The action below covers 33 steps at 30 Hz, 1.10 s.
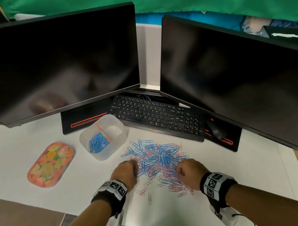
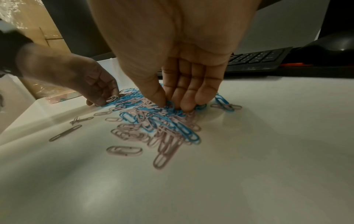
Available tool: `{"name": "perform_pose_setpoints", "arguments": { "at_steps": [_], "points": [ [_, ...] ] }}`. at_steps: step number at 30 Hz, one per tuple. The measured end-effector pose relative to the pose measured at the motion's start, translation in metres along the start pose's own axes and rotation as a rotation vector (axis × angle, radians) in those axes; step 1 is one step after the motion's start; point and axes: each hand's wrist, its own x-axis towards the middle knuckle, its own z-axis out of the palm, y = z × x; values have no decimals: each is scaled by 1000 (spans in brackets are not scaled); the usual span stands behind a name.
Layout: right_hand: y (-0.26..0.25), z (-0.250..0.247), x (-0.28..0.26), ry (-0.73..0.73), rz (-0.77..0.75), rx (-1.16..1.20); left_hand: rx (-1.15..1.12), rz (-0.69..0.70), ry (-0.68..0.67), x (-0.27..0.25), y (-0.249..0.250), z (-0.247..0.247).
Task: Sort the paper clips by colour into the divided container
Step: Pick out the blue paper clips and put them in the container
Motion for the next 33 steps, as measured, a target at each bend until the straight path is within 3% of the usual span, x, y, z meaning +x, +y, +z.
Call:
{"name": "perform_pose_setpoints", "arguments": {
  "at_steps": [6, 12, 17, 23, 33],
  "points": [
    [5, -3, 4, 2, 89, 351, -75, -5, 18, -1, -2, -4],
    [5, -15, 7, -101, 231, 987, -270, 0, 57, 0, 0, -12],
    [-2, -24, 9, -49, 301, 1371, -534, -49, -34, 3, -1, -14],
    [-9, -36, 9, -79, 290, 1426, -619, -55, -76, 2, 0, -17],
    [-5, -31, 7, -38, 363, 1209, -542, 12, 73, 0, 6, -22]
  ]
}}
